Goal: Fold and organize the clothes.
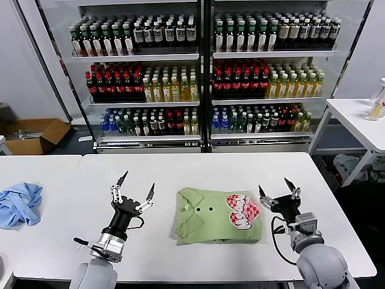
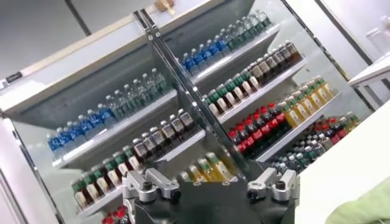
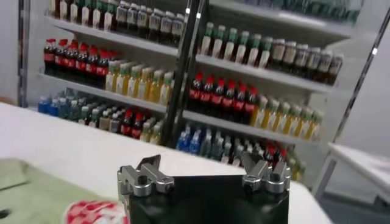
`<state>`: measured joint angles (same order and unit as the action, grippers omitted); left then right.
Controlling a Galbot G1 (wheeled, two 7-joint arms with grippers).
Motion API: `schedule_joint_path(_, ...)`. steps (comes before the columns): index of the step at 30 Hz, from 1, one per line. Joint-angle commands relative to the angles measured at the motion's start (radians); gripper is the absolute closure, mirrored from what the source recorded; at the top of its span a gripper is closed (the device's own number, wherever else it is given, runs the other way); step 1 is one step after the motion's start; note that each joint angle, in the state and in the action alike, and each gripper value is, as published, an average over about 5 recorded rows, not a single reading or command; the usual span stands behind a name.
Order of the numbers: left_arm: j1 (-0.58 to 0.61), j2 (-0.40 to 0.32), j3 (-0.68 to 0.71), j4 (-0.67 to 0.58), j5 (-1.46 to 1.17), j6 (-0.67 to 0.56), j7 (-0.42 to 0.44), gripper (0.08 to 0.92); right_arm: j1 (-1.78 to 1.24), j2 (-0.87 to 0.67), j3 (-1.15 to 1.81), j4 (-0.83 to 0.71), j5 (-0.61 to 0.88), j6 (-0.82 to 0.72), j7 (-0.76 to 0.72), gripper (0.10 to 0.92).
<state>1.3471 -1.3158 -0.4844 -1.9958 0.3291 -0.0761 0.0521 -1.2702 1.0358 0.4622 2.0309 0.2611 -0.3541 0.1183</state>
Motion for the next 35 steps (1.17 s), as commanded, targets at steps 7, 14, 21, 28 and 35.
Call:
schedule_joint_path(7, -0.007, -0.001, -0.014, -0.011, -0.342, 0.125, 0.011, 0.177, 0.077, -0.014, 0.018, -0.103, -0.054, 0.109, -0.032, 0.203)
schedule_joint_path(14, 0.014, -0.030, -0.012, -0.018, -0.356, 0.124, 0.019, 0.177, 0.068, -0.022, 0.060, -0.118, -0.058, 0.129, -0.068, 0.203)
schedule_joint_path(21, 0.037, -0.042, -0.039, 0.000, -0.346, 0.088, 0.032, 0.177, 0.011, -0.031, 0.067, -0.129, -0.077, 0.170, -0.062, 0.203)
schedule_joint_path(28, 0.029, -0.046, -0.055, 0.025, -0.338, 0.074, 0.022, 0.177, 0.023, -0.041, 0.027, -0.127, -0.099, 0.170, -0.040, 0.203)
schedule_joint_path(35, 0.016, -0.049, -0.049, 0.030, -0.330, 0.070, -0.001, 0.177, 0.042, -0.051, 0.022, -0.145, -0.111, 0.174, -0.039, 0.203)
